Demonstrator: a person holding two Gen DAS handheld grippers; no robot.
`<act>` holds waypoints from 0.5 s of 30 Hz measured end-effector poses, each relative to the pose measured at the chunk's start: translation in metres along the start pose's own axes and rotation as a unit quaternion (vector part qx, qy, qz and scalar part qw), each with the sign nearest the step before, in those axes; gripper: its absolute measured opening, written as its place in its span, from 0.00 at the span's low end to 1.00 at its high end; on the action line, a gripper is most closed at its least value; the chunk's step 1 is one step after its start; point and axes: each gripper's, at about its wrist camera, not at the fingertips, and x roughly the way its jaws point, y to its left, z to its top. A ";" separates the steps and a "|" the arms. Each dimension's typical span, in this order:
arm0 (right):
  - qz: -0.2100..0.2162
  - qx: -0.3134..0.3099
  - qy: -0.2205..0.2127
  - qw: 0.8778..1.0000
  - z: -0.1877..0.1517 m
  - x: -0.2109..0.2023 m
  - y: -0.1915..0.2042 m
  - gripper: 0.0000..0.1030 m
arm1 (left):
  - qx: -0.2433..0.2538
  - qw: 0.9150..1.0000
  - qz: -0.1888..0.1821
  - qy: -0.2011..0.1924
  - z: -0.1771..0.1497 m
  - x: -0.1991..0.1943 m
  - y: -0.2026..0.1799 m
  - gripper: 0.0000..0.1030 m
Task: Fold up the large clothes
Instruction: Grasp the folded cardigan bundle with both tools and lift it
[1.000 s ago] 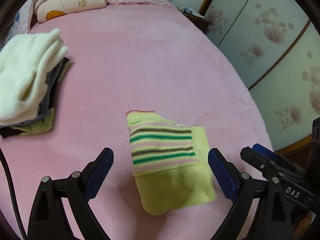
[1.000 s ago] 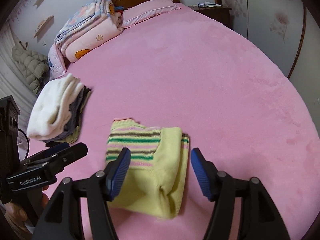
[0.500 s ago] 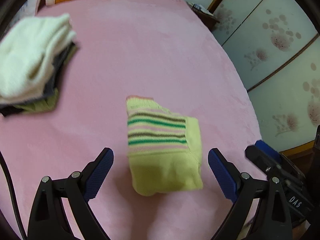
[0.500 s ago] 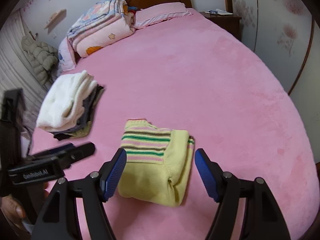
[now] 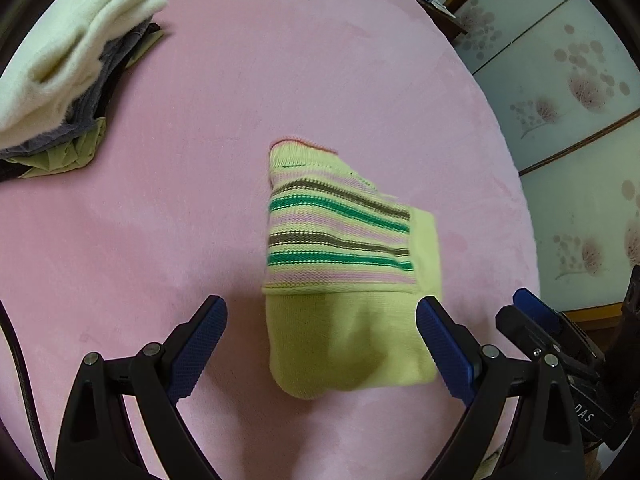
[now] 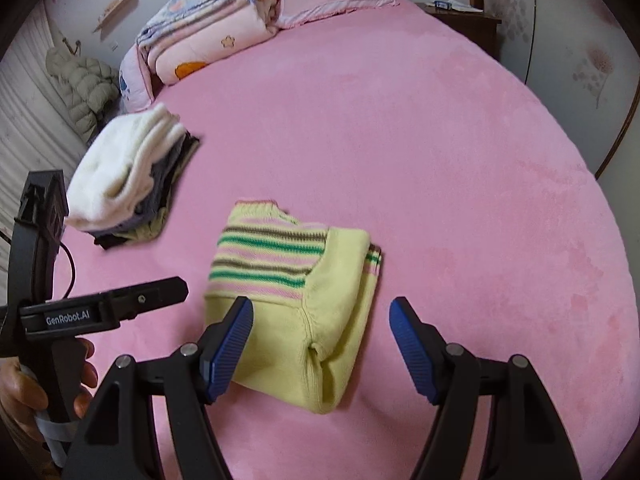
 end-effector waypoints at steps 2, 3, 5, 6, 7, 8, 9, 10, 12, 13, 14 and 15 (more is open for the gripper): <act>0.004 0.003 0.014 1.000 -0.003 0.012 -0.005 0.69 | 0.001 1.000 0.001 0.004 0.000 0.009 0.001 0.92; 0.007 0.008 0.020 1.000 -0.006 0.018 -0.009 0.69 | -0.004 1.000 0.002 0.006 0.000 0.015 0.003 0.92; 0.019 0.024 0.028 0.999 -0.010 0.030 -0.017 0.69 | -0.013 1.000 0.001 0.007 0.000 0.023 0.008 0.92; 0.023 0.029 0.031 0.999 -0.012 0.033 -0.021 0.69 | -0.016 1.000 -0.002 0.008 0.000 0.026 0.011 0.92; 0.027 0.035 0.035 0.998 -0.013 0.038 -0.024 0.69 | -0.021 1.000 -0.007 0.008 0.000 0.030 0.014 0.92; 0.032 0.042 0.038 0.998 -0.015 0.042 -0.028 0.69 | -0.025 1.000 -0.014 0.006 0.000 0.032 0.018 0.92; 0.035 0.049 0.041 0.997 -0.016 0.045 -0.032 0.69 | -0.029 0.999 -0.018 0.006 -0.001 0.035 0.021 0.92; 0.036 0.057 0.048 0.997 -0.016 0.050 -0.035 0.69 | -0.036 0.999 -0.021 0.006 -0.001 0.039 0.025 0.92; 0.050 0.076 0.061 0.994 -0.018 0.059 -0.043 0.69 | -0.045 0.998 -0.033 0.010 -0.002 0.045 0.032 0.92; 0.058 0.084 0.064 0.993 -0.019 0.062 -0.047 0.69 | -0.050 0.998 -0.040 0.013 -0.002 0.048 0.034 0.92; 0.064 0.089 0.065 0.992 -0.019 0.064 -0.050 0.69 | -0.052 0.997 -0.048 0.015 -0.002 0.052 0.037 0.92; 0.067 0.091 0.065 0.991 -0.020 0.067 -0.052 0.69 | -0.052 0.997 -0.054 0.018 -0.002 0.054 0.038 0.92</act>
